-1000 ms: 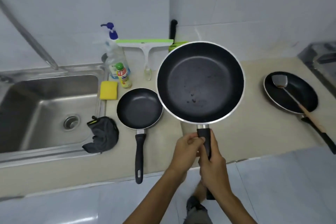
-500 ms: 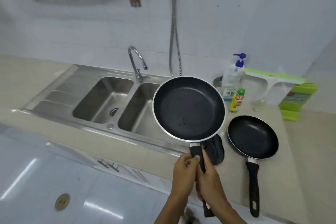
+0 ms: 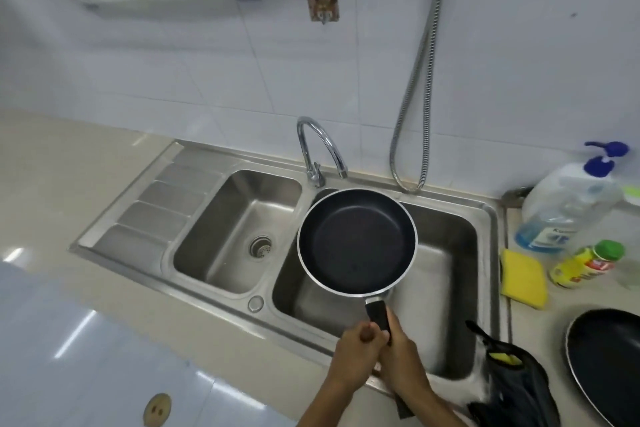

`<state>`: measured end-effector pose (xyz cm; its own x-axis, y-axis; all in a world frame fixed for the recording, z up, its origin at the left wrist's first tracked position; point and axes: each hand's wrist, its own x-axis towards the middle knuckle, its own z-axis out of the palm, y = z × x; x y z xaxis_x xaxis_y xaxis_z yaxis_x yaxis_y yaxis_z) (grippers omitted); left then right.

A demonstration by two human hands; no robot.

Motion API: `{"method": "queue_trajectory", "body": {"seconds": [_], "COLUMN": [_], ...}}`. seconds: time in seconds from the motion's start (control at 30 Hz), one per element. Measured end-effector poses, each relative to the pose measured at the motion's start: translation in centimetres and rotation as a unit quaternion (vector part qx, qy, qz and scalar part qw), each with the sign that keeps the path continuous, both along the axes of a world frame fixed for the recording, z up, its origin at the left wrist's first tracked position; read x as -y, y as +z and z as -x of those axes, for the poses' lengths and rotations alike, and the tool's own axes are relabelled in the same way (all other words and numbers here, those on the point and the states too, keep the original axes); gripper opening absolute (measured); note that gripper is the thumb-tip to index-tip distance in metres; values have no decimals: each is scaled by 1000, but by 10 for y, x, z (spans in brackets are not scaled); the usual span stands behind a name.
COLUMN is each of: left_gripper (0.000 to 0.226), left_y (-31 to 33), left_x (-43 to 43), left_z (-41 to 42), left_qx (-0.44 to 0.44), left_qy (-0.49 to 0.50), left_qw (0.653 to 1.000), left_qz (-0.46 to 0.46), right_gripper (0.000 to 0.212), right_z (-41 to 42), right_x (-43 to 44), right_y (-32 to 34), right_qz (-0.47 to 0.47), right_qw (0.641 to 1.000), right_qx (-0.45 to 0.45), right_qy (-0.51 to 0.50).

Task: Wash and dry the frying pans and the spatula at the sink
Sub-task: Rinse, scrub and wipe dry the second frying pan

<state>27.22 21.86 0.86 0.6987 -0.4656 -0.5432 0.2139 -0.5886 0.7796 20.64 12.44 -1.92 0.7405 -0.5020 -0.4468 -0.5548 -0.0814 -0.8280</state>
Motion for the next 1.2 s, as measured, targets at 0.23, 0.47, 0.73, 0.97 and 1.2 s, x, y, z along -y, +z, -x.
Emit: {"method": "queue_trajectory", "body": {"seconds": [0.23, 0.47, 0.73, 0.97, 1.2], "left_gripper": [17, 46, 59, 60, 60], "left_y": [13, 31, 27, 1, -25], "left_x": [-2, 74, 122, 79, 42], "left_z": [-84, -243, -334, -317, -295], "left_qx": [149, 436, 528, 506, 413], "left_qy": [94, -73, -312, -260, -282], "left_qw": [984, 888, 736, 783, 834], "left_qz": [-36, -129, -285, -253, -233], "right_gripper": [58, 59, 56, 58, 56], "right_z": [-43, -51, -54, -54, -53], "right_x": [8, 3, -7, -10, -12], "right_y": [-30, -51, -43, -42, -38], "right_qz": [16, 7, 28, 62, 86], "right_qw": [997, 995, 992, 989, 985], "right_qx": [-69, -99, -114, -133, -145], "right_qy": [-13, -21, -48, -36, -32]}}
